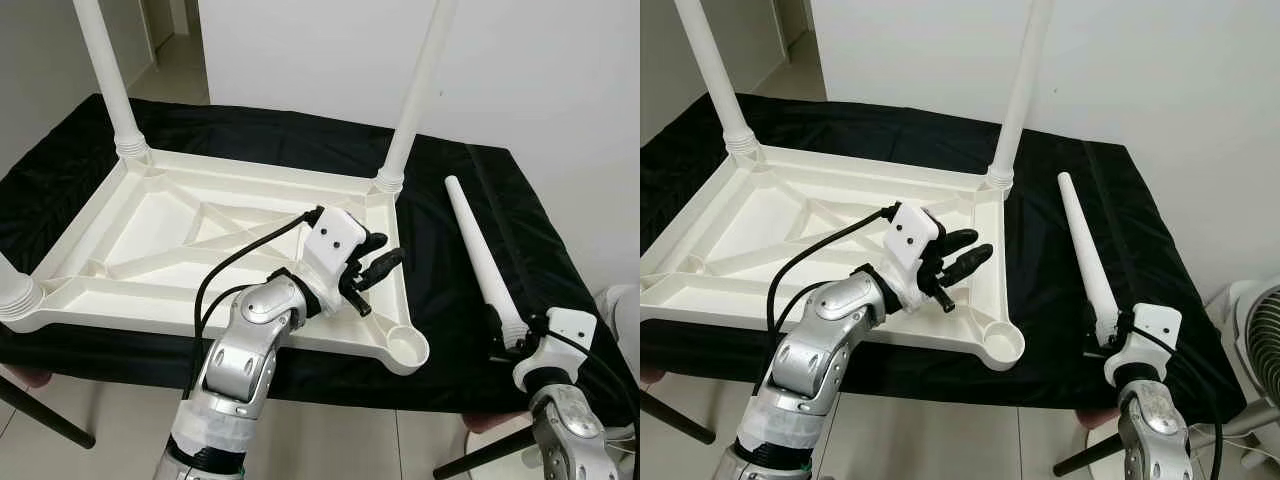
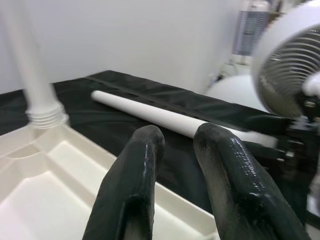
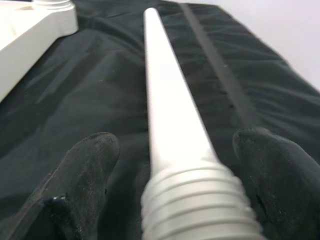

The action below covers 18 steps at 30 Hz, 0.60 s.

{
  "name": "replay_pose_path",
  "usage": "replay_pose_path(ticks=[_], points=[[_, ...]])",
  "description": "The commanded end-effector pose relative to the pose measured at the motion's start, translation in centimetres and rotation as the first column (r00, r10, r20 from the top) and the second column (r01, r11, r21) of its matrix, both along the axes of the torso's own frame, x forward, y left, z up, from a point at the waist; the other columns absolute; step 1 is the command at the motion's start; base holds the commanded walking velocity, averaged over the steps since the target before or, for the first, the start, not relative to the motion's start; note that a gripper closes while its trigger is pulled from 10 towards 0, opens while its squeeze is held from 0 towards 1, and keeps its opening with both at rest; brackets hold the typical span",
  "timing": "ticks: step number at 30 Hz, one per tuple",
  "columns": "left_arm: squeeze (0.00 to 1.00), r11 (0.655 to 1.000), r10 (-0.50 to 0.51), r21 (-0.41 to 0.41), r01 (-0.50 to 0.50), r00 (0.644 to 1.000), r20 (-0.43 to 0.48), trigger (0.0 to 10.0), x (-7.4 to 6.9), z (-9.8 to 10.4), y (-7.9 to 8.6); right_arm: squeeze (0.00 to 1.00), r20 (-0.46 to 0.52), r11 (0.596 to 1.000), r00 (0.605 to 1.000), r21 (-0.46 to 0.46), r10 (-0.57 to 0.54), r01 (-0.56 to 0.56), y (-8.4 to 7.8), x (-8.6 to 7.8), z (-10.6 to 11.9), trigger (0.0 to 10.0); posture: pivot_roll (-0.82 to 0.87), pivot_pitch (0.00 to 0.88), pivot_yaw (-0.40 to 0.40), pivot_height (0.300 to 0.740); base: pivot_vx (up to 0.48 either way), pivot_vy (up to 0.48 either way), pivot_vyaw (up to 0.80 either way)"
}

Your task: Building children table

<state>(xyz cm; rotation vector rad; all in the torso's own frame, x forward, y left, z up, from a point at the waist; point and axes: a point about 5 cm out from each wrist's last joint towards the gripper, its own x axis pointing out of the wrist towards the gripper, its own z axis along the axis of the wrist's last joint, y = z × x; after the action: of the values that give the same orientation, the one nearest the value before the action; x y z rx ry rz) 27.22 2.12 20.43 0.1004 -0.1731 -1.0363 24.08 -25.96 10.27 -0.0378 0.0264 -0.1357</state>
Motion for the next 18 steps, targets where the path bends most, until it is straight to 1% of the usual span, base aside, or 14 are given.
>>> replay_pose_path(ticks=[1, 5, 7, 10, 12, 13, 14, 18], points=[[0.00, 1.000, 0.002, 0.000, -0.002, 1.000, 0.001, 10.0, -0.4, 0.0, -0.3, 0.00, -0.019, 1.000, 1.000, -0.011, 0.000, -0.001, -0.3, 0.1, -0.3, 10.0, -0.10, 0.020, -0.082, 0.740, 0.000, 0.000, 0.00], [0.00, 0.998, -0.020, 0.051, 0.020, 1.000, 0.006, 10.0, -0.8, -1.0, -0.4, 0.00, -0.051, 1.000, 0.998, -0.006, 0.022, -0.022, -0.3, 0.9, -1.2, 10.0, -0.09, 0.014, -0.082, 0.740, 0.000, 0.000, 0.00], [0.00, 0.998, -0.020, 0.051, 0.020, 1.000, 0.006, 10.0, -0.8, -1.0, -0.4, 0.00, -0.051, 1.000, 0.998, -0.006, 0.022, -0.022, -0.3, 0.9, -1.2, 10.0, -0.09, 0.014, -0.082, 0.740, 0.000, 0.000, 0.00], [0.00, 0.998, -0.022, 0.059, 0.022, 1.000, 0.005, 10.0, -0.8, -1.1, -0.4, 0.00, -0.064, 0.999, 0.997, -0.001, 0.038, -0.038, -0.3, 1.3, -1.4, 10.0, -0.09, 0.011, -0.084, 0.740, 0.000, 0.000, 0.00], [0.00, 0.997, -0.025, 0.068, 0.024, 1.000, 0.014, 10.0, -0.8, -1.1, -0.5, 0.00, -0.068, 0.998, 0.996, 0.013, 0.054, -0.053, -0.3, 2.2, -1.4, 10.0, -0.08, 0.004, -0.085, 0.740, 0.000, 0.000, 0.00], [0.00, 0.997, -0.025, 0.068, 0.024, 1.000, 0.014, 10.0, -0.8, -1.1, -0.5, 0.00, -0.068, 0.998, 0.996, 0.013, 0.054, -0.053, -0.3, 2.2, -1.4, 10.0, -0.08, 0.004, -0.085, 0.740, 0.000, 0.000, 0.00], [0.00, 0.997, -0.024, 0.068, 0.022, 1.000, 0.019, 10.0, -0.7, -1.0, -0.6, 0.00, -0.064, 0.998, 0.996, 0.015, 0.063, -0.062, -0.3, 2.8, -1.1, 10.0, -0.08, 0.001, -0.086, 0.740, 0.000, 0.000, 0.00], [0.00, 0.997, -0.018, 0.071, 0.016, 1.000, 0.021, 10.0, -0.6, -1.0, -0.5, 0.00, -0.070, 0.997, 0.995, 0.016, 0.072, -0.071, -0.2, 3.1, -1.2, 10.0, -0.08, 0.000, -0.088, 0.740, 0.000, 0.000, 0.00]])
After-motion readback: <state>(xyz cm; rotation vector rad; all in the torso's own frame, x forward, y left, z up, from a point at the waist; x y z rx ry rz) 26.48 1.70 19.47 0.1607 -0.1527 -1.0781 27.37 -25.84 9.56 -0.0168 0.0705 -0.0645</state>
